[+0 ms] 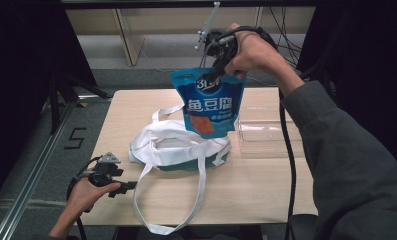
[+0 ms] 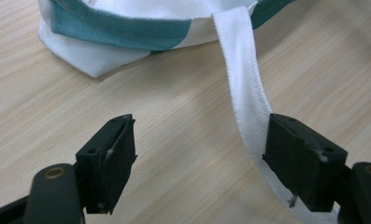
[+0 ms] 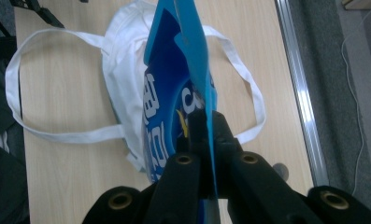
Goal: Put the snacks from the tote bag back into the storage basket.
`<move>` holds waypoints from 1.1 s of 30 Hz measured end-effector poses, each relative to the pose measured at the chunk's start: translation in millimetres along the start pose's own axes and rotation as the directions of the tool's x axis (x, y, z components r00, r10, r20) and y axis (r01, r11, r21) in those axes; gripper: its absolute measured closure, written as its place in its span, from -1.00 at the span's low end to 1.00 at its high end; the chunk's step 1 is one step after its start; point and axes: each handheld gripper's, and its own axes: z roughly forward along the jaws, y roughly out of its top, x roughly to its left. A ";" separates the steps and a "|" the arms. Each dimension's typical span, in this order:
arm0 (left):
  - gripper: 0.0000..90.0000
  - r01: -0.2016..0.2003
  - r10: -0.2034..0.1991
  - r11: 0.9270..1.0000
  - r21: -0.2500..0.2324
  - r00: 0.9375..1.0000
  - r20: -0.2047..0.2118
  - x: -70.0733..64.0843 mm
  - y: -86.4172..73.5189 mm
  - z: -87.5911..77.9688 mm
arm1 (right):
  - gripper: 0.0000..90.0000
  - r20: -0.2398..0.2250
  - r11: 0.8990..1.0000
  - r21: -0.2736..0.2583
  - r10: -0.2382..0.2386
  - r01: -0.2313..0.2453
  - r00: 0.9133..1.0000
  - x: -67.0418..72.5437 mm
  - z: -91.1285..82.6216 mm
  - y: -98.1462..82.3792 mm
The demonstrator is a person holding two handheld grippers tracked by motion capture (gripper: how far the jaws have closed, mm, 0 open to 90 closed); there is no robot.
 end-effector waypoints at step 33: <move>-0.46 0.017 -0.017 1.000 -0.010 1.000 0.003 0.1 0.8 1.2 | 1.00 0.037 0.984 0.032 0.175 -0.176 0.984 -37.9 -32.5 -114.8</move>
